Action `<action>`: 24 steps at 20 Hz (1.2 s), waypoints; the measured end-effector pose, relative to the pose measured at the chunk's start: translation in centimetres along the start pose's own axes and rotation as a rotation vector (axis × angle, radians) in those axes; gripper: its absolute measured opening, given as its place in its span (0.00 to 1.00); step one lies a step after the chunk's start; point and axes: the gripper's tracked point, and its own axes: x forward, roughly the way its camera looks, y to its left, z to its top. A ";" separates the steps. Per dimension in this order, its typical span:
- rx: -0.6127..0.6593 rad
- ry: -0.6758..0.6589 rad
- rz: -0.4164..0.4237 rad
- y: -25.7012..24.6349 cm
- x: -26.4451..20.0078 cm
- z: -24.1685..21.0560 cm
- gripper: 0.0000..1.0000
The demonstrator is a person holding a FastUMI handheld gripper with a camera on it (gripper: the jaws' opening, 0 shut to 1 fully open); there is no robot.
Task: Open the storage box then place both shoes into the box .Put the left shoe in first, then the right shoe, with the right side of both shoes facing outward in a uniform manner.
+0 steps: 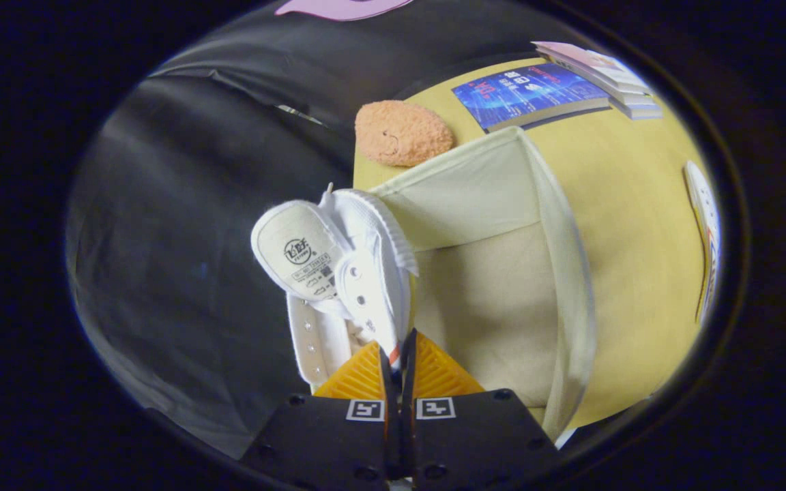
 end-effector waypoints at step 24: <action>-0.164 0.206 -0.176 -4.7 2.5 -4.9 0.32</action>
